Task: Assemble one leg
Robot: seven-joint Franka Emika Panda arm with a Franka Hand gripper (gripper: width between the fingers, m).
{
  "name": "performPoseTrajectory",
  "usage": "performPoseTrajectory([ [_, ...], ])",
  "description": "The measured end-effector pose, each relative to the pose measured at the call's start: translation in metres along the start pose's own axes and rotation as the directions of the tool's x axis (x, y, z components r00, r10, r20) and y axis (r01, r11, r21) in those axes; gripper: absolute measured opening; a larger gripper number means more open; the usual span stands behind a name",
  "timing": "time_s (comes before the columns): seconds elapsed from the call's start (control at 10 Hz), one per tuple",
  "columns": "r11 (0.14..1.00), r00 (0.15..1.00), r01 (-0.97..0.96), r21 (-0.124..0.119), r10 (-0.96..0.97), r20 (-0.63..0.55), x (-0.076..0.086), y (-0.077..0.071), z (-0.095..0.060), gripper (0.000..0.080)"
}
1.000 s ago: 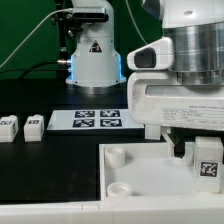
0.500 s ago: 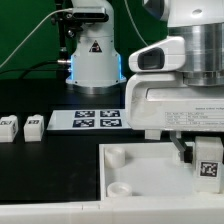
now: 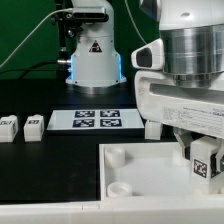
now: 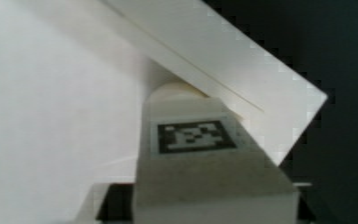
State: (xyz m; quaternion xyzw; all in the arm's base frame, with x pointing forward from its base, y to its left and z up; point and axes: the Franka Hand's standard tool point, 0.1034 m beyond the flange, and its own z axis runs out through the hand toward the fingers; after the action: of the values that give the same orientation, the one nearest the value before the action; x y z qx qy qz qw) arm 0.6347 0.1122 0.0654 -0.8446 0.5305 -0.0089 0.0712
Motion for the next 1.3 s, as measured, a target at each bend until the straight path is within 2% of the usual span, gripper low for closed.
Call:
performPoseTrajectory([
  [0.1,0.991,0.991,-0.132,0.001,0.132,0.009,-0.001,0.0,0.0,0.03],
  [0.3,0.879,0.878,-0.477,0.008,0.476,0.056,-0.006,-0.001,0.001,0.0299],
  [0.4,0.802,0.8,-0.597,0.005,0.596,0.071,-0.006,-0.002,0.001,0.0299],
  [0.5,0.78,0.778,-0.626,0.003,0.625,0.071,-0.006,-0.001,0.001,0.0299],
  [0.7,0.832,0.83,-0.555,0.004,0.553,0.069,-0.007,0.0,0.002,0.0305],
  [0.8,0.865,0.863,-0.502,-0.01,0.502,0.06,-0.013,0.002,0.005,0.0508],
  [0.9,0.942,0.94,-0.336,-0.003,0.336,0.051,-0.013,0.003,0.005,0.0508],
  [1.0,0.989,0.989,-0.145,0.004,0.145,0.037,-0.01,0.004,0.006,0.0624],
  [1.1,1.0,1.0,-0.019,0.02,0.019,0.025,-0.007,0.003,0.008,0.0642],
  [1.3,0.988,0.988,0.152,0.023,-0.152,0.02,-0.007,0.003,0.008,0.0648],
])
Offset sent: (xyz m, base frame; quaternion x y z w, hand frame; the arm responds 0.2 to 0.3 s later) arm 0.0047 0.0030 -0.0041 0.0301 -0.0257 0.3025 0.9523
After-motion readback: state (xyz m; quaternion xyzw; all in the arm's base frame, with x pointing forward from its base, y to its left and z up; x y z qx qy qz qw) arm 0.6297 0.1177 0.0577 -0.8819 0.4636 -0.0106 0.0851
